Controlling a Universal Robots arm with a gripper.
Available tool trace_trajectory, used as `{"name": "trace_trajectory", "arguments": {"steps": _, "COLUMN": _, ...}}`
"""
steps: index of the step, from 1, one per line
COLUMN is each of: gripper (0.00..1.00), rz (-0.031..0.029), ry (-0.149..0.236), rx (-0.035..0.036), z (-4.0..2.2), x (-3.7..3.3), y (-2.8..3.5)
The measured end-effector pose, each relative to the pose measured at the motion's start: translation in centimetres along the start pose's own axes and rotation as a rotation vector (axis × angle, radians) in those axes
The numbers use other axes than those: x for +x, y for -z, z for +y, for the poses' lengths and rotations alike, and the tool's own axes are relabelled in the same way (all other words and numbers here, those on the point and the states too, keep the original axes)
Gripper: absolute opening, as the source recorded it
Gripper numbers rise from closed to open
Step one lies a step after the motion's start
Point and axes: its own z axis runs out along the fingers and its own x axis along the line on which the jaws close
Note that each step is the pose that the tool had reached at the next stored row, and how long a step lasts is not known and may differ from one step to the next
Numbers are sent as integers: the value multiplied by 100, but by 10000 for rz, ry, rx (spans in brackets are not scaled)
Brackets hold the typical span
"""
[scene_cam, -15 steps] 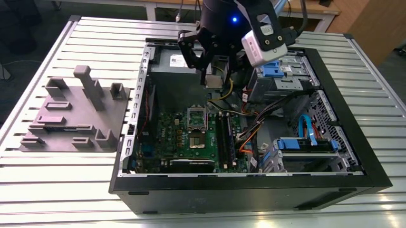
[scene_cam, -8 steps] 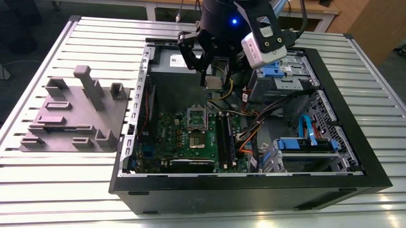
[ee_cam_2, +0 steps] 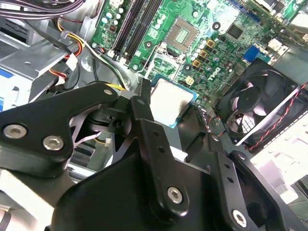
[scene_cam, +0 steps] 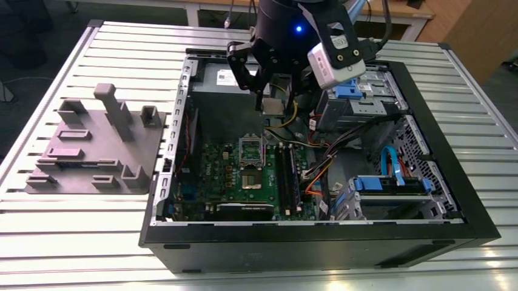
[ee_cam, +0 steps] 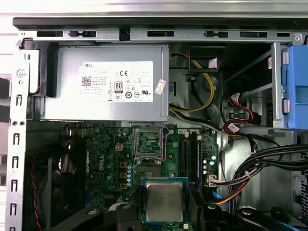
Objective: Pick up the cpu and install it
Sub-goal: 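Place the cpu into insertion slot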
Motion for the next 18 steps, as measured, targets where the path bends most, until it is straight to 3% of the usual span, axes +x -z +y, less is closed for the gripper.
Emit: {"name": "trace_trajectory", "arguments": {"steps": 18, "gripper": 47, "rz": 3, "ry": 0, "rx": -1, "z": -22, "x": -1, "y": -40}}
